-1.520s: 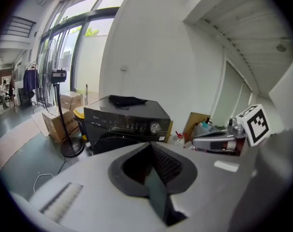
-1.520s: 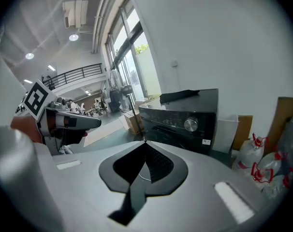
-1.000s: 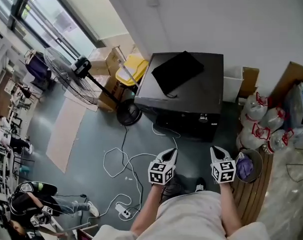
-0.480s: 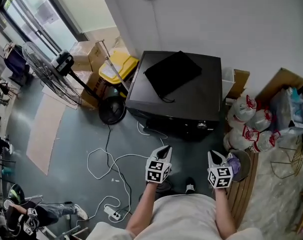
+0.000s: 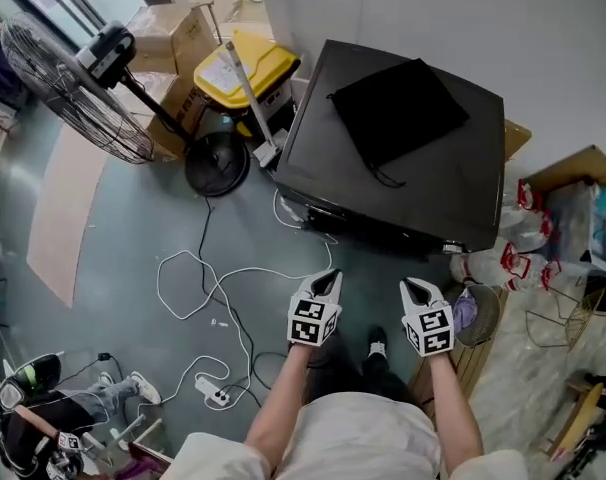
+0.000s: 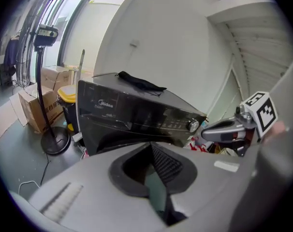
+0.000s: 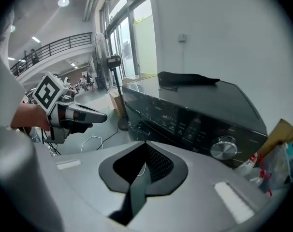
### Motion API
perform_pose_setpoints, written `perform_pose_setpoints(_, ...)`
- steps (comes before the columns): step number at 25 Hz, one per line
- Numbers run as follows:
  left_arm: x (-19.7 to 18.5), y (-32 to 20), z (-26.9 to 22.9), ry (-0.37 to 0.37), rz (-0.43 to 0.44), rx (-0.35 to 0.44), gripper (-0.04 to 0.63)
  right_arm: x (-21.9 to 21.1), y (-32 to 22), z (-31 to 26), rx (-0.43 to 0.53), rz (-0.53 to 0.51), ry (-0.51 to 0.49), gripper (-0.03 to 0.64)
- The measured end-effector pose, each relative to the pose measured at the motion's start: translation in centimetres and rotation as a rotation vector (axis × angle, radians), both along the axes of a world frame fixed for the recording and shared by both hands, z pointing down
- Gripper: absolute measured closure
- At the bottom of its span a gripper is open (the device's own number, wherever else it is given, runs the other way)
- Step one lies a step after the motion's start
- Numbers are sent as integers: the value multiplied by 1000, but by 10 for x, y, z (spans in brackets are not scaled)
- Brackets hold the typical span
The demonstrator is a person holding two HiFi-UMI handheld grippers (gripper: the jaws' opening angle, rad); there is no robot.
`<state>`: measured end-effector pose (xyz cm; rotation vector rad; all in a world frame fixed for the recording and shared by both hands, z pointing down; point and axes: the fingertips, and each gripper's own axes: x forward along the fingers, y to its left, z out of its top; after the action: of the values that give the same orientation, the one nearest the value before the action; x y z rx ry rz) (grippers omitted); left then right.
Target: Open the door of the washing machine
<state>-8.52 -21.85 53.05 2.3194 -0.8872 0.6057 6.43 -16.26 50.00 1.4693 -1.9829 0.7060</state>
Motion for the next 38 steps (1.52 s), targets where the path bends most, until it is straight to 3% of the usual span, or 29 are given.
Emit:
perform_pose_setpoints(6,-49,-44,51,-30,72,-8,538,-35,-49,49,-63,76,35,615)
perform_pose_setpoints(14,-67,-83,136,-71,173,3,537,-50,-105,85,29,85,117,615)
perform_pose_setpoints(19,-58,-98,156,8,286,115,535,-66,-127,75,163,-13,103,612)
perform_pose_setpoints(21,-57,-108,159,21,338,145,534,-69,-133,71,171,-44,104,590)
perform_pose_setpoints(23,-55,-121,170,-6,401,169,423,-71,-134,79,146,-87,141,538)
perform_pose_setpoints(25,-56,-128,185,-52,458,192,399,-78,-131,99,150,-159,200,496)
perform_pose_setpoints(26,-58,-132,192,-74,483,200,356,-83,-130,109,169,-199,238,477)
perform_pose_setpoints(28,-55,-137,203,-109,547,202,319,-92,-132,124,199,-265,313,386)
perform_pose_setpoints(33,-28,-133,223,-160,705,198,295,-92,-132,139,136,-344,403,385)
perform_pose_setpoints(38,-15,-126,235,-165,713,126,295,-88,-128,137,185,-350,444,385)
